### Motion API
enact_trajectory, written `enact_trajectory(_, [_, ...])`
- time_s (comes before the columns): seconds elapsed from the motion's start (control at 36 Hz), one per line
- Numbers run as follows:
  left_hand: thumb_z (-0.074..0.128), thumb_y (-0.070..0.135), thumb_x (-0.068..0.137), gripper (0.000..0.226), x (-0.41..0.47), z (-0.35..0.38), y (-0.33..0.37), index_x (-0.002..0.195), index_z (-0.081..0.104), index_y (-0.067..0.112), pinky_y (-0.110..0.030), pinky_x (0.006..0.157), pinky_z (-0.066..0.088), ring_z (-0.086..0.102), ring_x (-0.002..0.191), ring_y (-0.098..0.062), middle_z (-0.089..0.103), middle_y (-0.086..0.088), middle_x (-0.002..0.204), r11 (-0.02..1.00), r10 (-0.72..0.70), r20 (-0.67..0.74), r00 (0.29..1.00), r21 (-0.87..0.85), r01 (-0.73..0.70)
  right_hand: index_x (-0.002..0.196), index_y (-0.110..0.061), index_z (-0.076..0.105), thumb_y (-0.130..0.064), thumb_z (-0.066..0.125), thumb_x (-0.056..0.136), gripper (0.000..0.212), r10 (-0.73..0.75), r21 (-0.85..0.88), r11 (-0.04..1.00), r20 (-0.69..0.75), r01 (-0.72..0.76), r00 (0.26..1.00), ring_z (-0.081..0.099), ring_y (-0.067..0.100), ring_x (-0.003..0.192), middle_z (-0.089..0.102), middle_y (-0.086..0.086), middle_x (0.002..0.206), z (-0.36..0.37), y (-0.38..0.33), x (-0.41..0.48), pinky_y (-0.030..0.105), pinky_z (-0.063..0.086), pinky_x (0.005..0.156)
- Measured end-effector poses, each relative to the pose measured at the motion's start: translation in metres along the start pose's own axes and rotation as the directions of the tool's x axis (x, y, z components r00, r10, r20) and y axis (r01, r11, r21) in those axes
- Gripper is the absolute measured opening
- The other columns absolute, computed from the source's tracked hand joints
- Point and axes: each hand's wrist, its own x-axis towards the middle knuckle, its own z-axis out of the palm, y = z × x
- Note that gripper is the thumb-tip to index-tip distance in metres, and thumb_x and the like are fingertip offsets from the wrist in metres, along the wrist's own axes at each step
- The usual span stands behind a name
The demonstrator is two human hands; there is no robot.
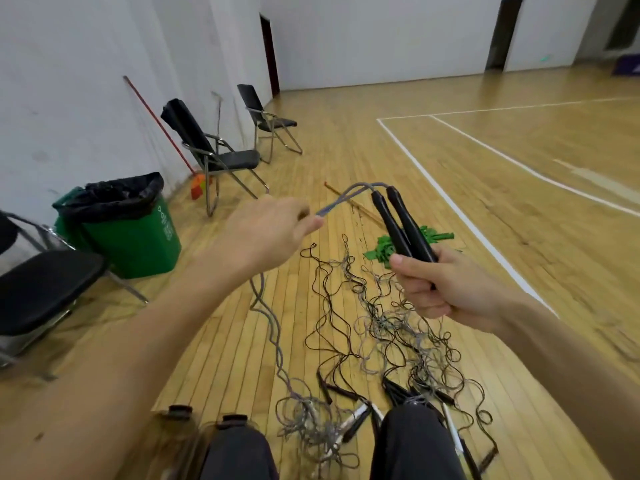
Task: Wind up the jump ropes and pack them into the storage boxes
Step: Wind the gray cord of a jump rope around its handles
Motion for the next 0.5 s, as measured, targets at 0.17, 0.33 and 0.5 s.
enact_trajectory(0.17, [0.035, 0.042, 0.106, 0.035, -0.008, 0.019, 0.009, 0.129, 0.052, 0.023, -0.03, 0.058, 0.052, 0.061, 0.06, -0.013, 0.062, -0.007, 0.072, 0.673, 0.16, 0.046, 0.986, -0.736, -0.075, 0.061, -0.022, 0.047, -0.029, 0.058, 0.095, 0.036, -0.05, 0.028, 0.999, 0.149, 0.047, 0.988, 0.026, 0.005, 0.04, 0.032, -0.006, 0.055, 0.015, -0.017, -0.009, 0.016, 0.022, 0.037])
enact_trajectory(0.33, [0.034, 0.033, 0.108, 0.033, -0.023, 0.052, 0.045, 0.104, 0.061, 0.014, -0.032, 0.062, 0.053, 0.056, 0.066, -0.023, 0.054, -0.021, 0.076, 0.251, -0.056, -0.062, 0.997, -0.967, -0.046, 0.059, -0.029, 0.052, -0.03, 0.058, 0.097, 0.039, 0.006, -0.053, 0.999, 0.259, 0.008, 0.966, 0.028, 0.006, 0.041, 0.034, -0.008, 0.053, 0.039, -0.018, -0.017, 0.017, 0.023, 0.038])
enact_trajectory(0.5, [0.041, 0.021, 0.107, 0.026, -0.034, 0.087, 0.079, 0.093, 0.058, 0.007, -0.019, 0.057, 0.048, 0.058, 0.061, -0.005, 0.061, 0.009, 0.066, 0.117, -0.188, 0.136, 0.973, -0.98, 0.16, 0.068, -0.019, 0.041, -0.03, 0.06, 0.095, 0.035, -0.008, -0.13, 0.991, 0.167, 0.03, 0.986, 0.026, 0.01, 0.044, 0.03, -0.001, 0.058, 0.041, -0.016, -0.013, 0.02, 0.022, 0.041])
